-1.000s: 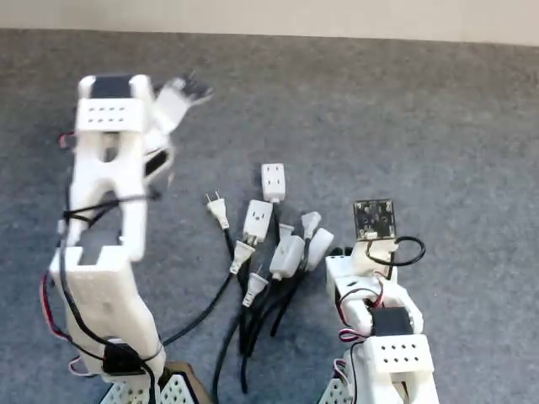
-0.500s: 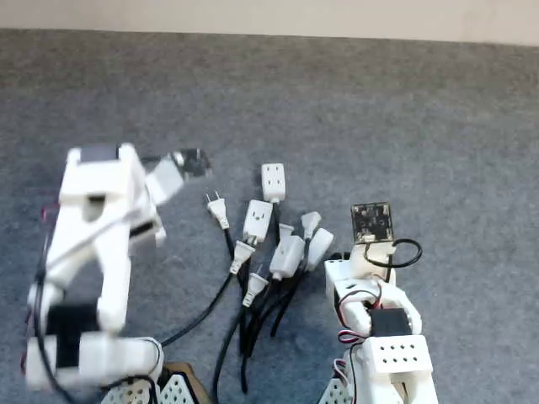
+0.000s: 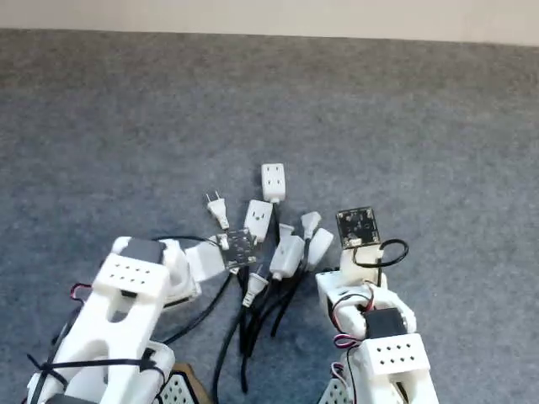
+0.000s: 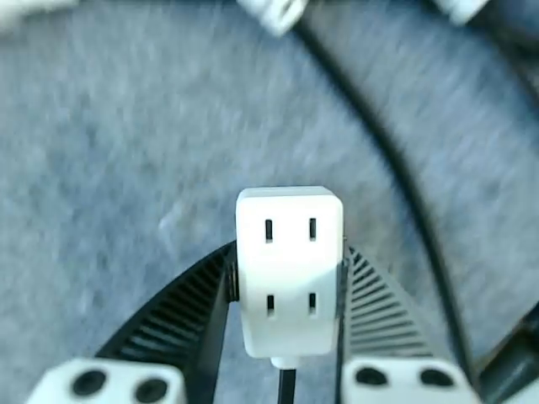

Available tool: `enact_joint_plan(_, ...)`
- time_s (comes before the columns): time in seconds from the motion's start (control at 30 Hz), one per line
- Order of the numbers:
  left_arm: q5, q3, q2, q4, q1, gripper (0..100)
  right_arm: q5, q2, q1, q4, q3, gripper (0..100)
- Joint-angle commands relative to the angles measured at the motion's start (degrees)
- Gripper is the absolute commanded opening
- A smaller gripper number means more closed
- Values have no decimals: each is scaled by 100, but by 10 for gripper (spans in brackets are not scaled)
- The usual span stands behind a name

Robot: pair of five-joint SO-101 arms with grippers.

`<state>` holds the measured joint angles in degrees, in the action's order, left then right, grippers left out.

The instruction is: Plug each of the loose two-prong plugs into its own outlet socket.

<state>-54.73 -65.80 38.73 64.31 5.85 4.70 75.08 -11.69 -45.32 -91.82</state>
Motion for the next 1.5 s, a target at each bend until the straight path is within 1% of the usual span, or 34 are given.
enact_joint_plan(0.0, 123, 13, 119, -53, 92, 88, 88, 75, -66, -40, 198, 56)
enact_joint_plan(0.13, 149, -48, 145, -53, 31, 209, 229, 75, -66, -154, 207, 56)
enact_joint_plan(0.23, 149, 145, 154, -53, -268, 253, 246, 75, -66, -154, 207, 56)
enact_joint_plan(0.37, 149, 646, 154, -18, -743, 252, 246, 75, -75, -154, 207, 56)
enact_joint_plan(0.47, 158, 963, 154, 26, -919, 252, 255, 75, -75, -154, 207, 56)
enact_joint_plan(0.63, 158, 1473, 154, 633, -910, 252, 255, 75, -75, -163, 207, 56)
enact_joint_plan(0.7, 158, 1613, 154, 747, -910, 252, 255, 75, -75, -163, 207, 56)
enact_joint_plan(0.97, 176, 1710, 163, 712, -936, 252, 255, 75, -75, -163, 207, 56)
enact_joint_plan(1.0, 290, 1719, 163, 659, -936, 252, 255, 75, -75, -163, 207, 56)
enact_joint_plan(1.13, 1002, 1833, 119, -44, -989, 252, 255, 75, -75, -163, 207, 56)
enact_joint_plan(1.27, 1345, 1842, 119, -809, -1244, 252, 255, 75, -75, -163, 207, 56)
enact_joint_plan(1.33, 1407, 1815, 101, -1064, -1420, 252, 255, 75, -75, -163, 207, 56)
enact_joint_plan(1.47, 1152, 1604, -171, -1125, -1631, 252, 255, 75, -75, -163, 207, 56)
